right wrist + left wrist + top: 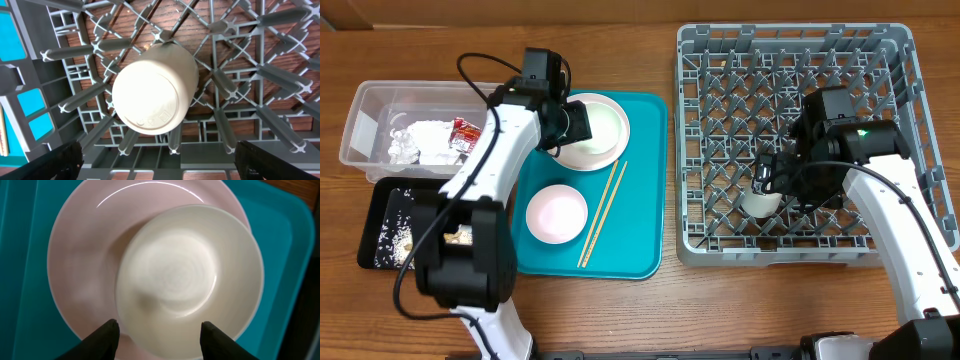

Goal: Sort waste into correct bins and load items into the dishwasher
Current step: 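Reach the left gripper to the white bowl on the teal tray and grasp its rim, then lift the white bowl toward the right gripper and grasp it with the right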

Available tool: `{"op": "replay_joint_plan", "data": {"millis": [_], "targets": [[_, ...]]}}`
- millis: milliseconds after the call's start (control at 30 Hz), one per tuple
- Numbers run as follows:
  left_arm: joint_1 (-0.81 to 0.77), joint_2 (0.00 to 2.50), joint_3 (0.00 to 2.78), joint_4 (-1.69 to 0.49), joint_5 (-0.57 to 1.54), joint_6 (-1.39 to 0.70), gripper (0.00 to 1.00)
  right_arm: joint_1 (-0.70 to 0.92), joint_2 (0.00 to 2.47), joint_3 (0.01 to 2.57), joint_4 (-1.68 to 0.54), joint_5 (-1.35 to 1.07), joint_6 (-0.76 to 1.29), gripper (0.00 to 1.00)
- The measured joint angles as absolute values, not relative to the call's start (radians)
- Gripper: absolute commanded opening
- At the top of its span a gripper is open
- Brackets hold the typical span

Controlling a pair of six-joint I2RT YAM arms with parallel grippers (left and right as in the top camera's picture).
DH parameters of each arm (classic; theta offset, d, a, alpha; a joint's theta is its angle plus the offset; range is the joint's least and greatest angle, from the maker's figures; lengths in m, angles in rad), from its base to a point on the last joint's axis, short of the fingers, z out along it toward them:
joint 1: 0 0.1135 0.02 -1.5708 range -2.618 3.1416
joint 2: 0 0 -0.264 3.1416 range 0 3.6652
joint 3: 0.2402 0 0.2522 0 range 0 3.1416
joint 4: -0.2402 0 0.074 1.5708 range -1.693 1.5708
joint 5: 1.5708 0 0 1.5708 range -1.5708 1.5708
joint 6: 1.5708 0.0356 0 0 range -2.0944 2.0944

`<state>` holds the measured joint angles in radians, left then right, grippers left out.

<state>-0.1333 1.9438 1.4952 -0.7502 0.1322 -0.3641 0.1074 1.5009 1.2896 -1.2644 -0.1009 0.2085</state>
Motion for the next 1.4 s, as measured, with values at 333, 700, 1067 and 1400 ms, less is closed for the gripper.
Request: {"op": "replay_joint_plan", "data": {"millis": [333,700,1067,1400], "targets": [[-0.133,2.064,1.495,-0.72,0.111,-0.412,0.15,0.107,1.501,1.29,-1.265,-0.101,0.208,1.0],[-0.133,2.037,1.541,-0.788,0.1,-0.42,0.04,0.107,1.501,1.291,-1.248,-0.104,0.179,1.0],[-0.171,1.797,1.628,-0.976,0.088,-0.398,0.06,0.11,1.503,1.508,-1.201,-0.313,0.167,0.93],[-0.296,1.784,1.629,-1.069,0.093,-0.34,0.04,0.272,1.503,1.497,-1.071,-0.37,0.2,0.81]]}}
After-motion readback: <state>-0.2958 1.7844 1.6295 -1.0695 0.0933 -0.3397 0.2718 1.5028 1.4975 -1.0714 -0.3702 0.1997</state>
